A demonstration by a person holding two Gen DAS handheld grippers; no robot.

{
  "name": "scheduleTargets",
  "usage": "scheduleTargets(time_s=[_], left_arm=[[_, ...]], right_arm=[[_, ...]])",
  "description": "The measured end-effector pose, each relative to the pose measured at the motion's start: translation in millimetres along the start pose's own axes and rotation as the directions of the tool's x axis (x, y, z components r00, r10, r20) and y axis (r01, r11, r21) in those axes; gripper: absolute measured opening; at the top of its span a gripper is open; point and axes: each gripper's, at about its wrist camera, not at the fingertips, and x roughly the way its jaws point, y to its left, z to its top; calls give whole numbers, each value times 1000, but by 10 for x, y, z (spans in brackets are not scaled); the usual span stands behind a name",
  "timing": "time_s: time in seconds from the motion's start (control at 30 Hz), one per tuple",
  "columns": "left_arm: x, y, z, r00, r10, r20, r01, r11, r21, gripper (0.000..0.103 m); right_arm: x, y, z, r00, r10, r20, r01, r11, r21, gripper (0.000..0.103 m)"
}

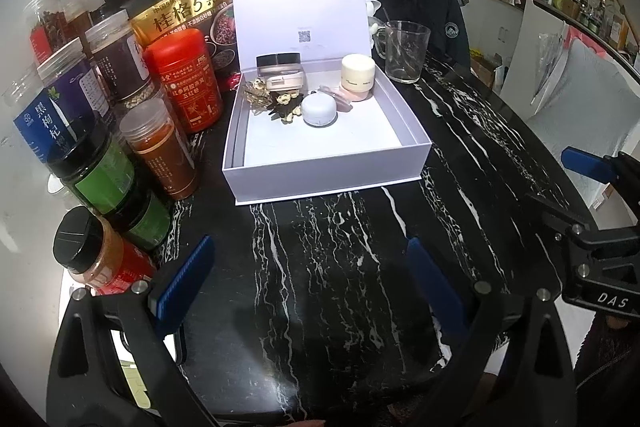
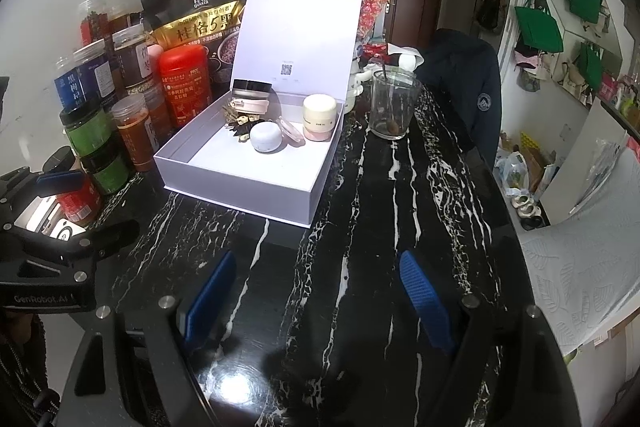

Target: Organize objects

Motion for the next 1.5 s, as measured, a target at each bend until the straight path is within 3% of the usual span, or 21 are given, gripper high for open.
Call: scheduleTargets(time_s=[1.5], left_arm=[[66, -32, -11, 1000, -13, -25, 13, 1000, 6, 97]], right_arm=[[135, 12, 8, 999, 1, -43, -1, 1000, -6, 85]])
